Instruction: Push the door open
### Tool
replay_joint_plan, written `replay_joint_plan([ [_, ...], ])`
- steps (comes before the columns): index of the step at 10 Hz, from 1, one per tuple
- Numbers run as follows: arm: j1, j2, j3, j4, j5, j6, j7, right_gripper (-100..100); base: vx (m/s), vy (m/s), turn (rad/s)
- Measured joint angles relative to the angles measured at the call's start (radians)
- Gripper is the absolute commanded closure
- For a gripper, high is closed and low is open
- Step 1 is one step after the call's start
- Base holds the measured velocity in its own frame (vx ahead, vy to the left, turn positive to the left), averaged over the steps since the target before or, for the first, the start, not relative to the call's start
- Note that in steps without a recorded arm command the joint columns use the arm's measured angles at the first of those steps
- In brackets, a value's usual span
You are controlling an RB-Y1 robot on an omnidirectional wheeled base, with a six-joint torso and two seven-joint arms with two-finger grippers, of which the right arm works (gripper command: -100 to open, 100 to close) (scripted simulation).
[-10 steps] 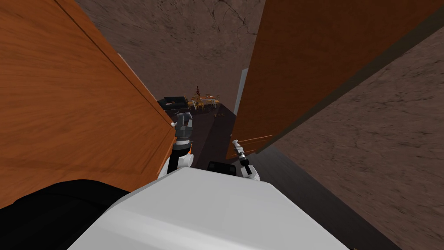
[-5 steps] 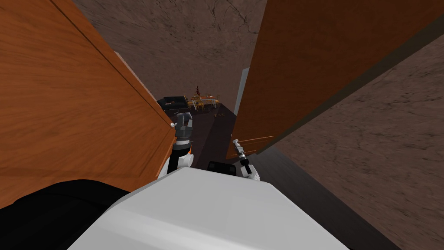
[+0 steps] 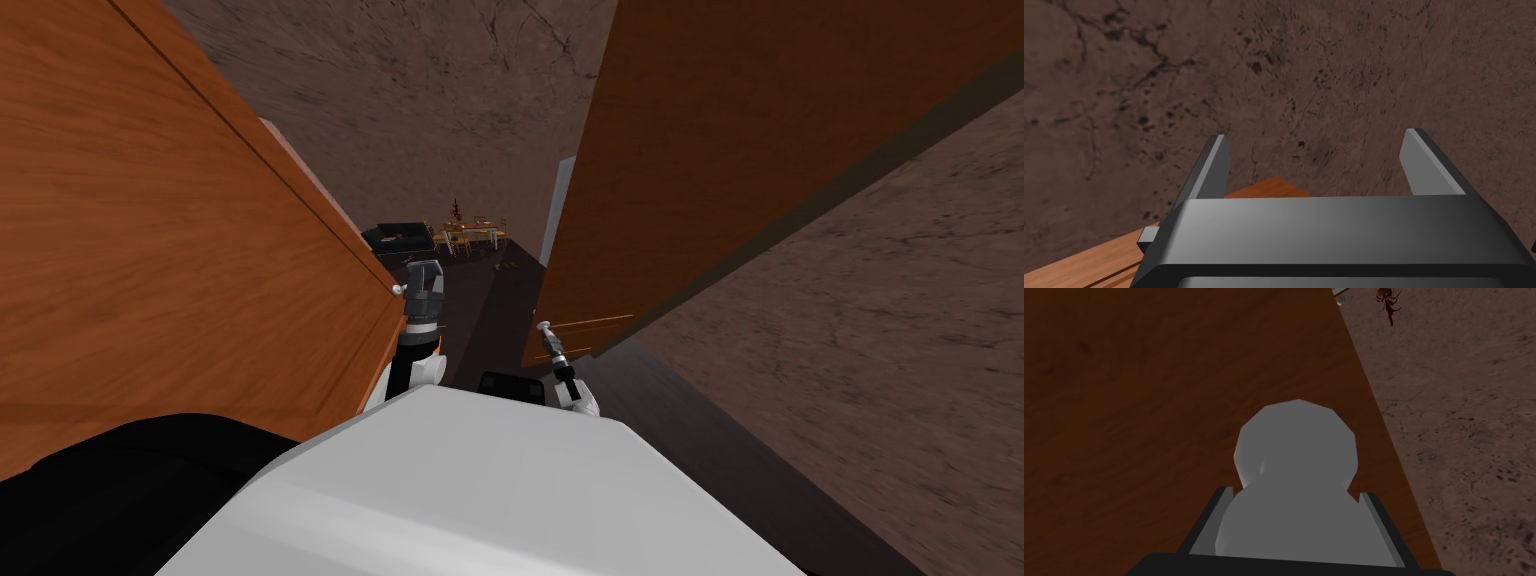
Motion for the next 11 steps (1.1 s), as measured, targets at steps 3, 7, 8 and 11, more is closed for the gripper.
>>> replay_joint_plan([
  [3, -0.007, -0.007, 0.012, 0.007, -0.033, 0.000, -0.075, 100, 0.038, 0.023, -0.004],
  [7, -0.014, -0.011, 0.029, 0.010, -0.081, 0.007, -0.172, 100, 0.039, 0.017, -0.006],
  [8, -0.012, -0.014, 0.032, 0.007, -0.089, 0.006, -0.195, 100, 0.038, 0.020, -0.002],
  [11, -0.026, -0.020, 0.043, 0.027, -0.129, -0.001, -0.271, 100, 0.040, 0.023, -0.010],
])
